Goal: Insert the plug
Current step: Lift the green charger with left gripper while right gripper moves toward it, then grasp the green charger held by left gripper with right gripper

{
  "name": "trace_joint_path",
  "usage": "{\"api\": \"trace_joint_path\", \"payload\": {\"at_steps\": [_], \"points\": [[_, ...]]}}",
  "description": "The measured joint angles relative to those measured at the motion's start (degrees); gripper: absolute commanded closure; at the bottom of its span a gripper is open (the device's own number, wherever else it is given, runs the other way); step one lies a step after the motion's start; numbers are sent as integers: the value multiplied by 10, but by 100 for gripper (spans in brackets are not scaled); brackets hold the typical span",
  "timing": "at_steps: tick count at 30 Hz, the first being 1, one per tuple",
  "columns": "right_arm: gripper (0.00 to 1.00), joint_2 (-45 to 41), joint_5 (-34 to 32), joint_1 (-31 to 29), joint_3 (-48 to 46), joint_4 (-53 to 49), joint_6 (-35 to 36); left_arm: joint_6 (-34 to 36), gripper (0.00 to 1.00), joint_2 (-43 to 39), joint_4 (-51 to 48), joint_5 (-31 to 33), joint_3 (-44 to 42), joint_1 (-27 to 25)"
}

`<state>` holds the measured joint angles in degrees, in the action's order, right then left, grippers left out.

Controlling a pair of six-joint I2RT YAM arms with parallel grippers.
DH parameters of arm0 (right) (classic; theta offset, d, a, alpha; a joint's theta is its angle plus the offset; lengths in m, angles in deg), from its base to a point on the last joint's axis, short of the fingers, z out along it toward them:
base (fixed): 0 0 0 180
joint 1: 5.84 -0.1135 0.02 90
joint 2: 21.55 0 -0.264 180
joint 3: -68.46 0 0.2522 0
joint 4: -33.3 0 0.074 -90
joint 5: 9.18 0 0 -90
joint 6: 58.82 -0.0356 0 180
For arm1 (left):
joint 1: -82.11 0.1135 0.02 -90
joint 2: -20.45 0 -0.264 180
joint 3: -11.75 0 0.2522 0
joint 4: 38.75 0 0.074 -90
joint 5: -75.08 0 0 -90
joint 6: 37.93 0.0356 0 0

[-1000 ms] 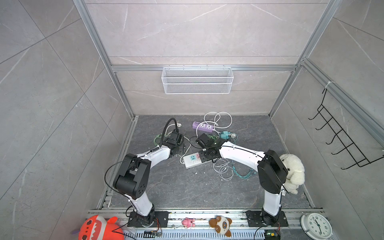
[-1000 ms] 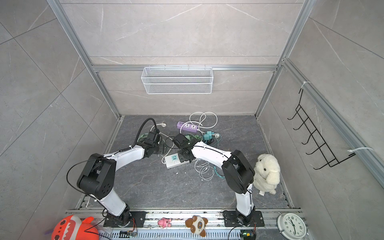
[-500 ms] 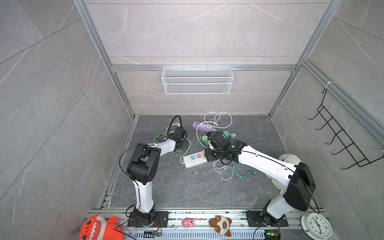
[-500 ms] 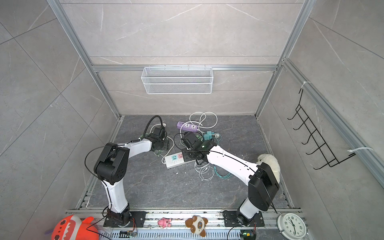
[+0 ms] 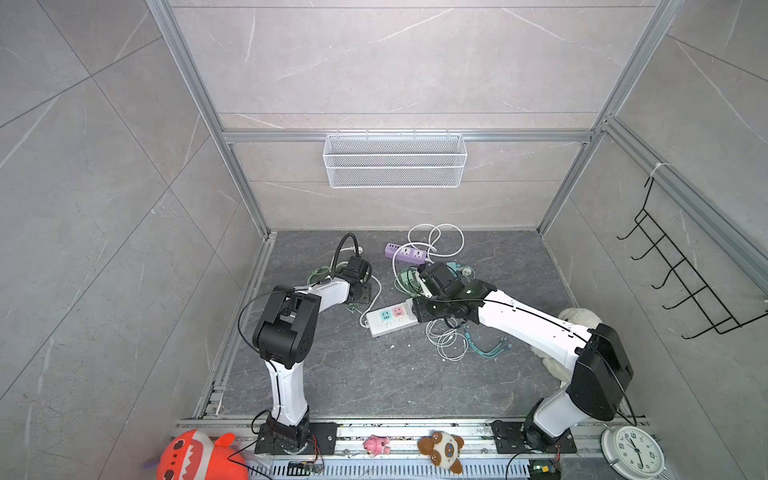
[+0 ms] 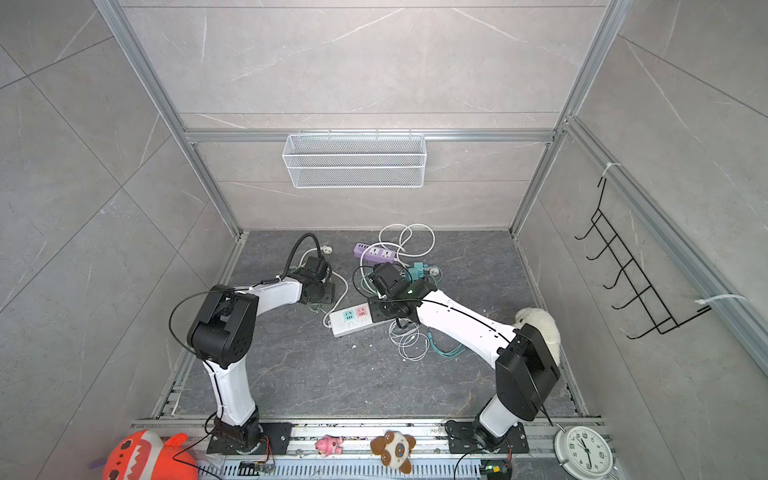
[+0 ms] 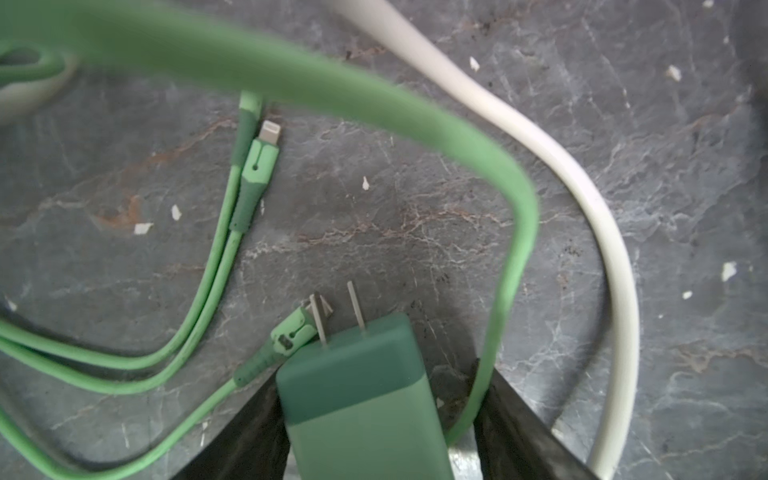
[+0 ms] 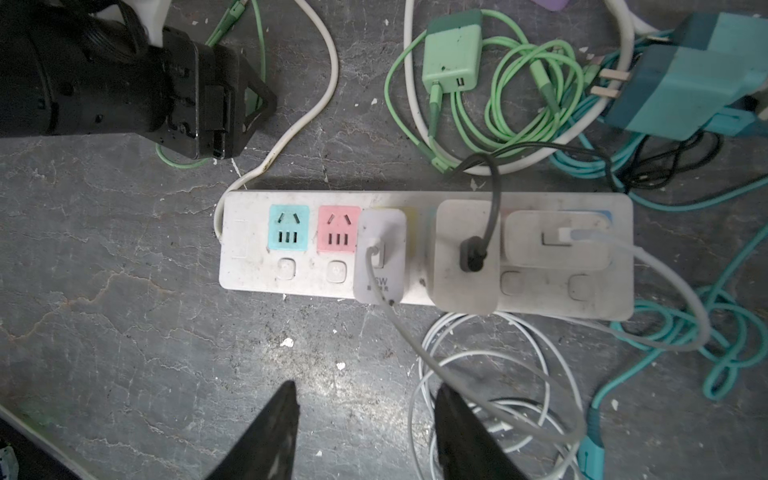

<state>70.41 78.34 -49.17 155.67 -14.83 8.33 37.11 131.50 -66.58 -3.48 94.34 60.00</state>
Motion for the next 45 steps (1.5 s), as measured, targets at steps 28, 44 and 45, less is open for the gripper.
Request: {"api": "trace_joint_path", "payload": {"at_steps": [28, 44, 45], "points": [[51, -9, 70, 6, -93, 159, -29, -250, 72, -190, 49, -151, -116, 36], [50, 84, 52, -66, -99, 428, -143, -500, 73, -233, 192, -233, -176, 13], [50, 90, 48, -68, -98, 439, -145, -508, 73, -236, 199, -236, -178, 11]]}}
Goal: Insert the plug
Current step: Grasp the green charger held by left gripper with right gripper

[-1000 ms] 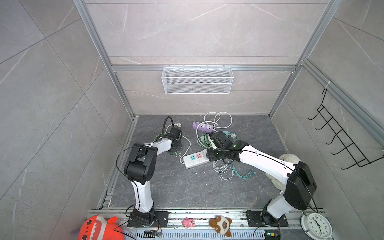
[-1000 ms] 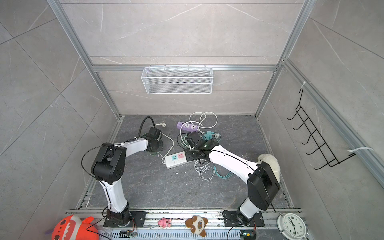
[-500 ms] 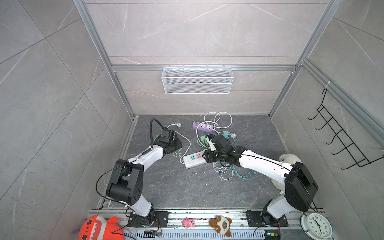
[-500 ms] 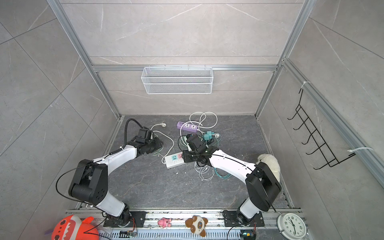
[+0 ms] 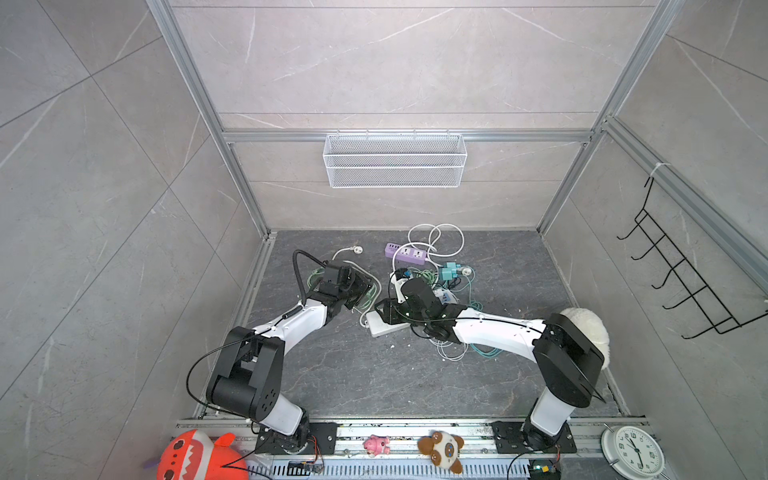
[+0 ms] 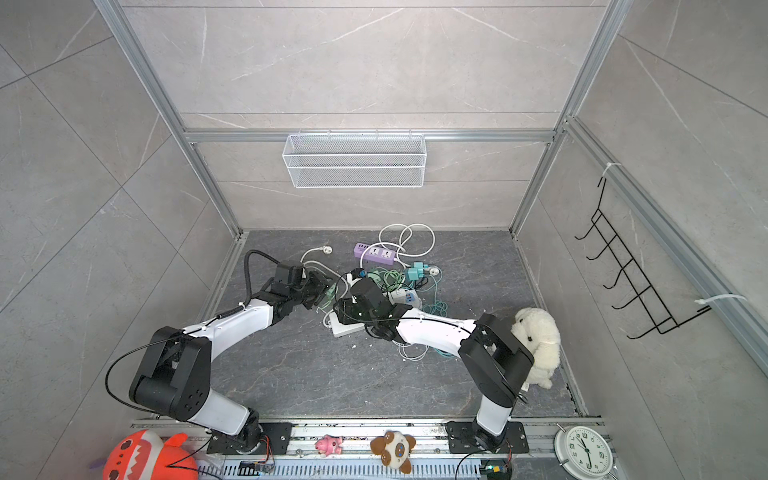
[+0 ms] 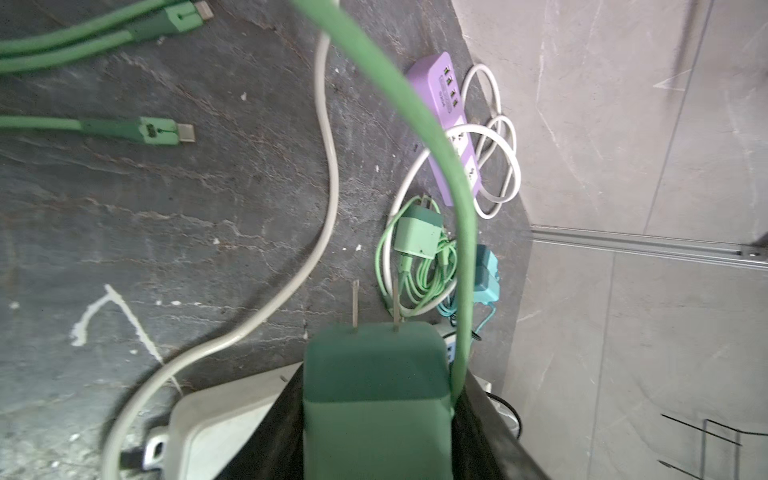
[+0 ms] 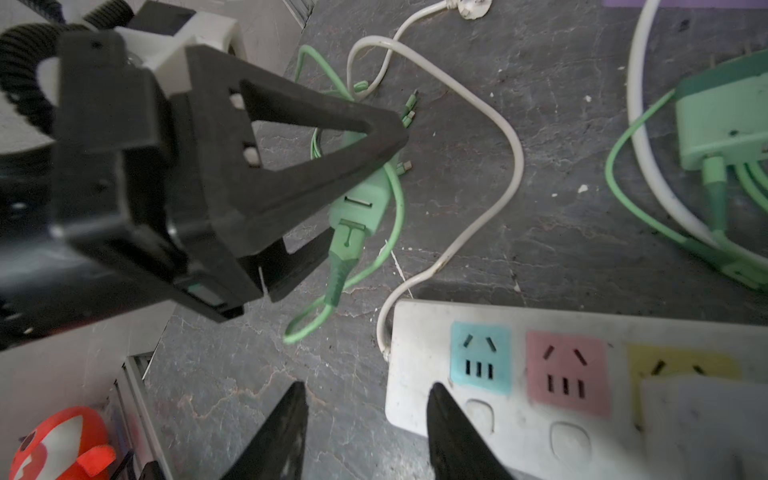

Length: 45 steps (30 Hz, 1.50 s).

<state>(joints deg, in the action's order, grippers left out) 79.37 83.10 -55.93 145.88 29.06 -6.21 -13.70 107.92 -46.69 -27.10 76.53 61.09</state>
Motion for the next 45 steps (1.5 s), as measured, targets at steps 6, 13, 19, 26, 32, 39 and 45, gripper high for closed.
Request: {"api": "trace_joint_path", "payload": {"at_steps": [6, 13, 19, 26, 32, 39, 45], "points": [[50, 22, -32, -7, 14, 47, -2, -30, 72, -12, 29, -5, -6, -8], [49, 22, -81, -9, 25, 70, -3, -41, 72, -29, 38, -5, -29, -9], [49, 34, -90, -9, 45, 69, -3, -48, 72, -36, 51, -4, -30, -7], [49, 69, -94, -10, 65, 84, 2, -61, 72, -37, 70, -19, -32, -6], [50, 79, -101, -11, 74, 92, 21, -71, 72, -41, 79, -20, -37, -4], [50, 104, -101, -10, 98, 114, 36, -80, 72, -44, 96, -16, -37, 6], [50, 113, -102, -10, 101, 142, 56, -89, 71, -44, 108, -16, -38, 10]]}}
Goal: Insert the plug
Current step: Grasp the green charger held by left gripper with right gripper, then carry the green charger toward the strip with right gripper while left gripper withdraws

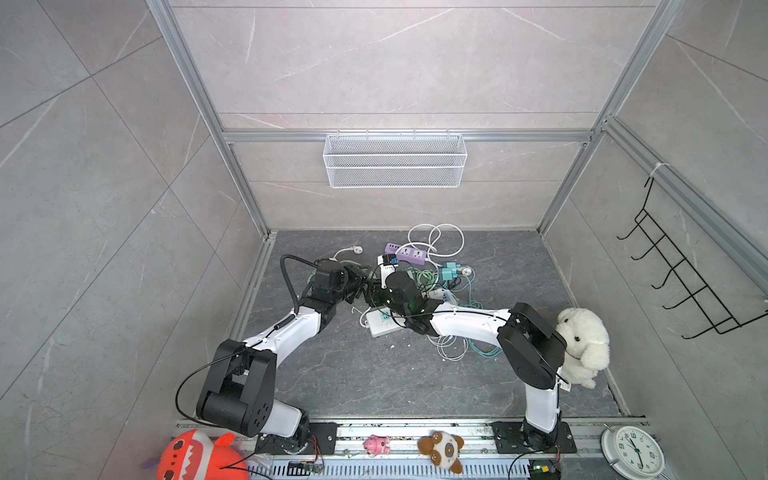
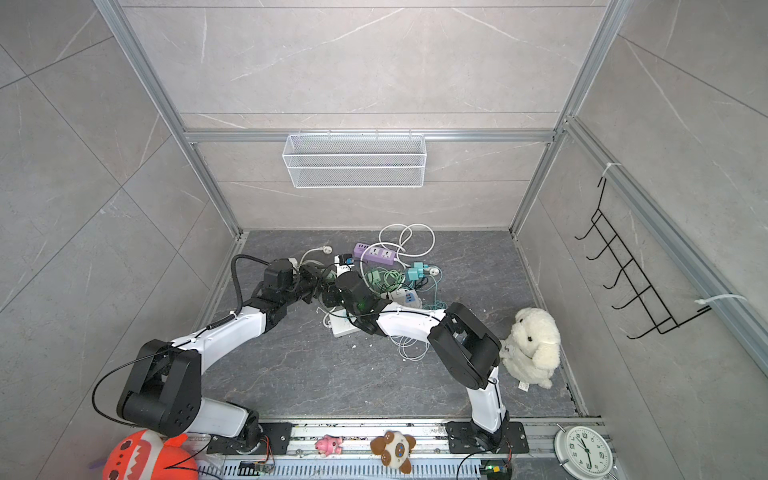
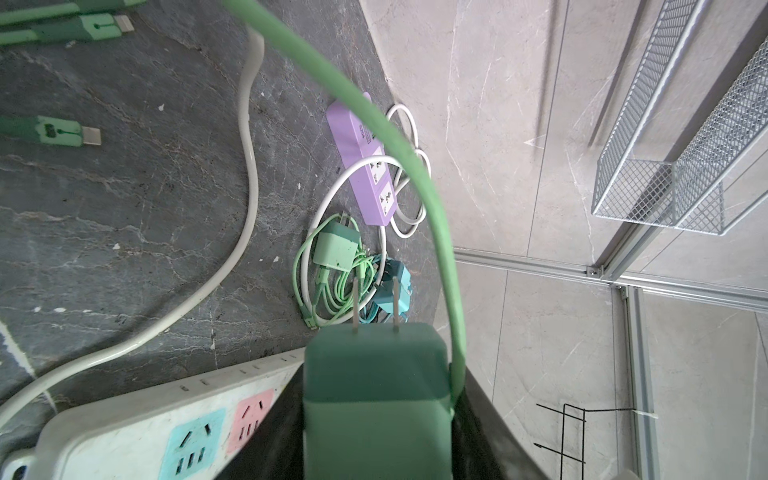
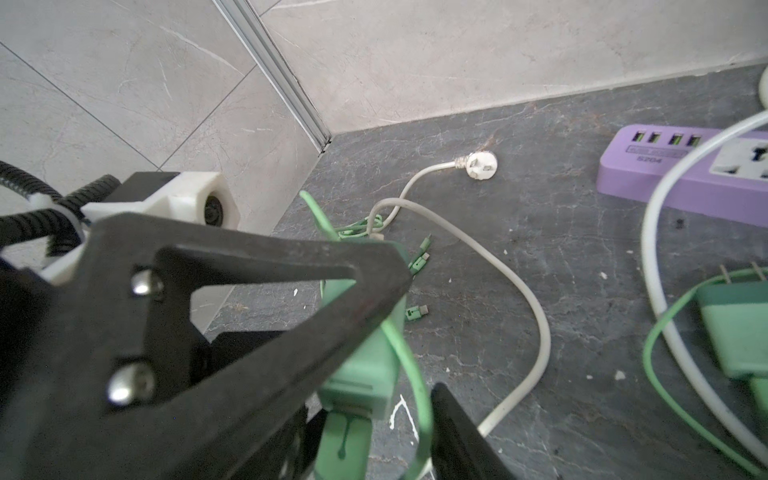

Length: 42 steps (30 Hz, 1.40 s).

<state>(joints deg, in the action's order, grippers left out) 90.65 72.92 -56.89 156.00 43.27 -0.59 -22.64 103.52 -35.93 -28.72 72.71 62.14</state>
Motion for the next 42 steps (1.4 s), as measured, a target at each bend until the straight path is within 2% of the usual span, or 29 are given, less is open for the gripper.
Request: {"api": "trace_joint_path", "payload": {"at_steps": [3, 10, 11, 14, 17, 20, 23, 27, 31, 36, 39, 42], "points": [[52, 0, 0, 1, -3, 18, 16, -3, 71, -1, 8, -2, 0, 0], [79, 2, 7, 5, -9, 52, 44, -8, 70, -1, 28, -6, 0, 0], [84, 2, 7, 5, -10, 56, 47, -8, 68, -1, 30, -3, 0, 0], [89, 2, 8, 5, -13, 61, 50, -5, 56, -1, 30, -2, 0, 0], [90, 2, 8, 5, -16, 61, 50, 8, 55, -1, 16, -2, 4, 0], [91, 0, 8, 5, -21, 65, 50, 23, 38, -1, 1, -5, 12, 0], [92, -7, 19, 1, -22, 68, 56, 41, 28, -1, -31, -32, 24, -3], [93, -26, 16, 0, -25, 62, 59, 82, 22, -1, -79, -48, 55, 1], [95, -52, 8, -1, -21, 18, 59, 142, 17, -8, -139, -48, 88, 10], [94, -80, 15, 11, -9, -65, 54, 229, 16, -37, -218, -48, 127, 35], [94, -98, 51, 42, 2, -141, 46, 281, 17, -62, -247, -48, 142, 60], [93, -104, 119, 92, 29, -227, 42, 330, 19, -88, -273, -45, 146, 75]]}}
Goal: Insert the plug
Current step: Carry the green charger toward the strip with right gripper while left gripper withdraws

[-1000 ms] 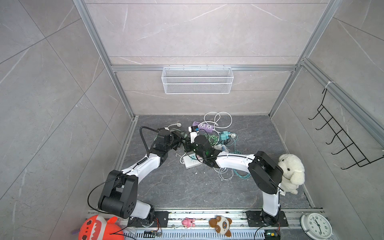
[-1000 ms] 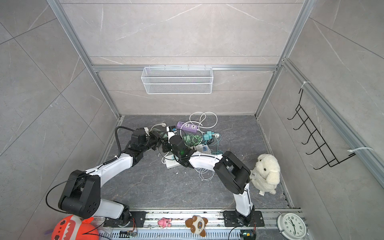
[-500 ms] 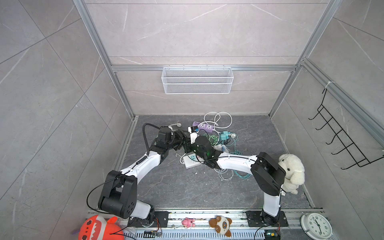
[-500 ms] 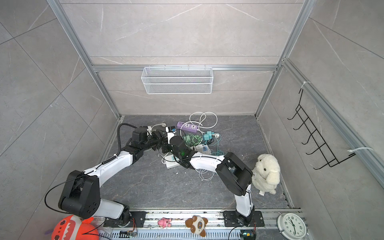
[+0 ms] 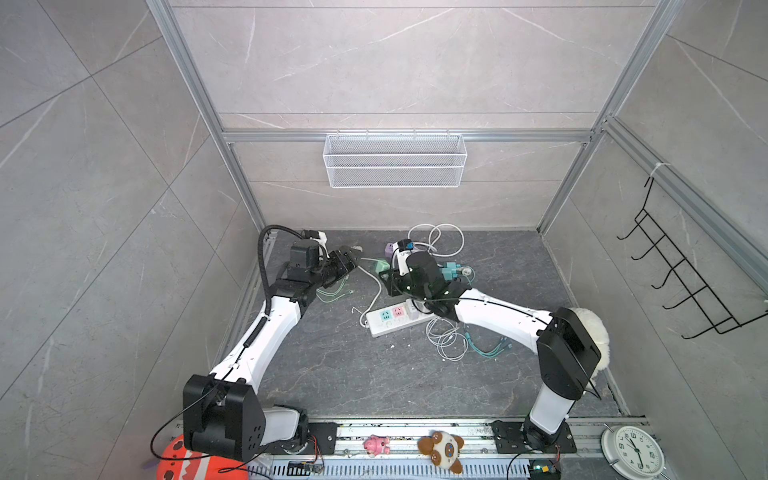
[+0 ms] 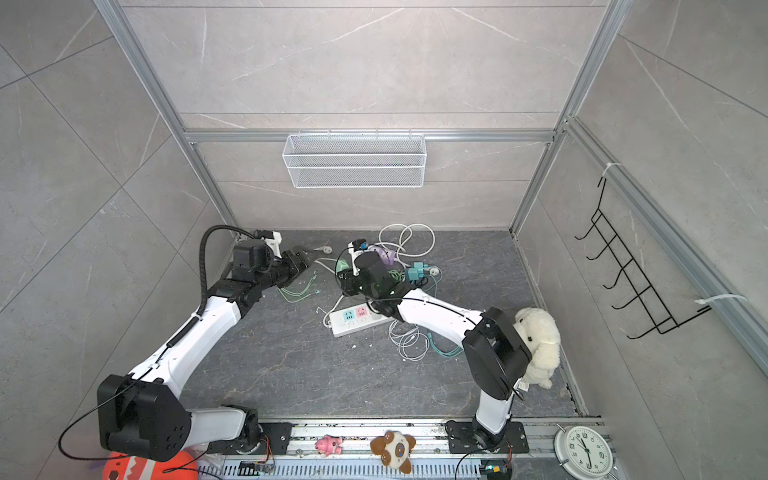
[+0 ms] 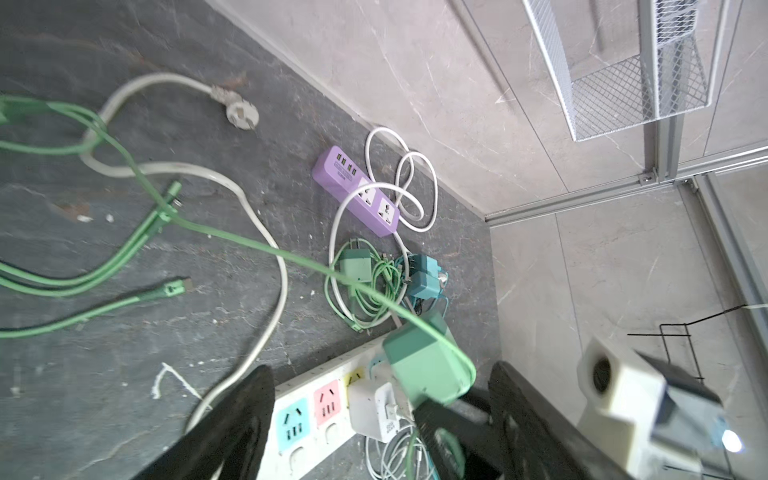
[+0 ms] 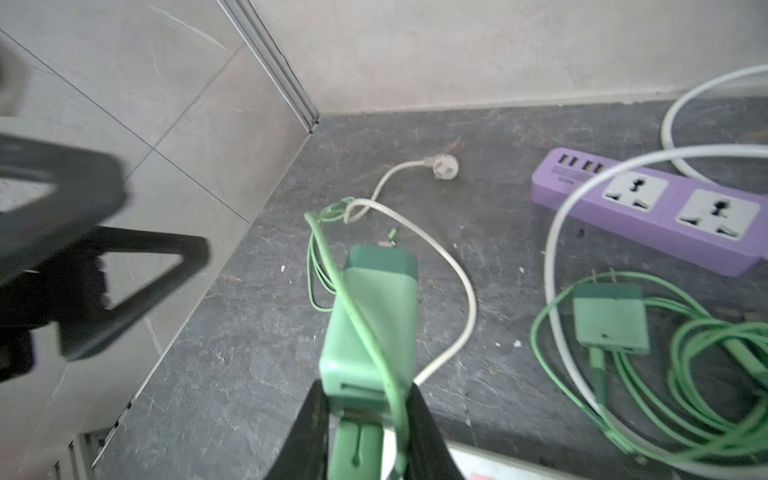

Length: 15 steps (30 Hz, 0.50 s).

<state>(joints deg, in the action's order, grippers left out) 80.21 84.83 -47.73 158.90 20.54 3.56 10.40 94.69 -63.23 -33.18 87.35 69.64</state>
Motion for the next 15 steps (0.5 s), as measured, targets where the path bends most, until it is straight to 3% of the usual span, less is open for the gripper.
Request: {"api": "trace_joint_path", "payload": {"at_steps": [7, 15], "points": [[93, -2, 188, 111, 94, -241, 33, 77, 33, -23, -8, -30, -57, -1], [91, 12, 385, 119, 207, -478, 139, 130, 40, 16, 16, -94, -157, -15]]}}
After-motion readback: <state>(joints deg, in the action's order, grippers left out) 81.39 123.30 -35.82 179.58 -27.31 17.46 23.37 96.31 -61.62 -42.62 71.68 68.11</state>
